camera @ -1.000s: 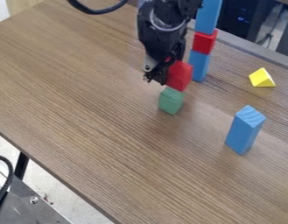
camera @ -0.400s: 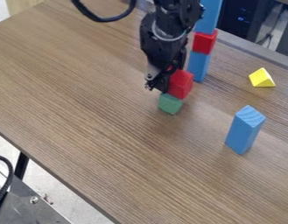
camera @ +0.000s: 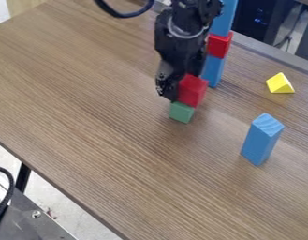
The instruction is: Put the red rectangular block on the green cube
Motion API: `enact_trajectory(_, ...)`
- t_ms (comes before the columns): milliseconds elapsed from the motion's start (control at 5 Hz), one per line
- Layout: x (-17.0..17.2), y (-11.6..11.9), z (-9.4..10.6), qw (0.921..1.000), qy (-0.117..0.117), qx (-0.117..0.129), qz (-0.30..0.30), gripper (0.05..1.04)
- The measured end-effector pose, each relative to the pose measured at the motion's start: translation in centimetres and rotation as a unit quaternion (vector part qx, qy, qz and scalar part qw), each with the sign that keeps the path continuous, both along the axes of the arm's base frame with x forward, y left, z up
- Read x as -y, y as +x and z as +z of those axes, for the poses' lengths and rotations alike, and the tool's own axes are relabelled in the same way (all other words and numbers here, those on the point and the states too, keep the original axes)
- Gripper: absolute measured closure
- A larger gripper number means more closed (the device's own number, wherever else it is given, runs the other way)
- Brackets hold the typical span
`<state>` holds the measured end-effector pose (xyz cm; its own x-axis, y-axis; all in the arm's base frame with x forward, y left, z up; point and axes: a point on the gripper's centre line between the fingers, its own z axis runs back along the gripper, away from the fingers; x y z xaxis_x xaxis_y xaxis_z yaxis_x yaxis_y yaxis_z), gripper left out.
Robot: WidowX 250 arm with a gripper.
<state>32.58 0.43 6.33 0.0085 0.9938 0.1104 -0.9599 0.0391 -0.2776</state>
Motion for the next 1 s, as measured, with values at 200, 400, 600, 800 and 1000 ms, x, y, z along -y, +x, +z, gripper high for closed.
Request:
enact_trajectory(200,-0.1,-0.2,1.7,0.9996,0.012,0.013,-0.021,0.083)
enact_trajectory(400,-0.2,-0.4,5.1,0.9942,0.048,0.033,-0.091,0.083)
enact_trajectory(600,1.6,-0.5,7.7,0.9722,0.093,0.022,-0.213,0.083)
enact_trajectory(800,5.7,-0.8,8.2,0.9444,0.1,0.027,-0.312,0.083)
enact_trajectory(1000,10.1,-0.6,7.1,0.9123,0.084,0.011,-0.401,0.083)
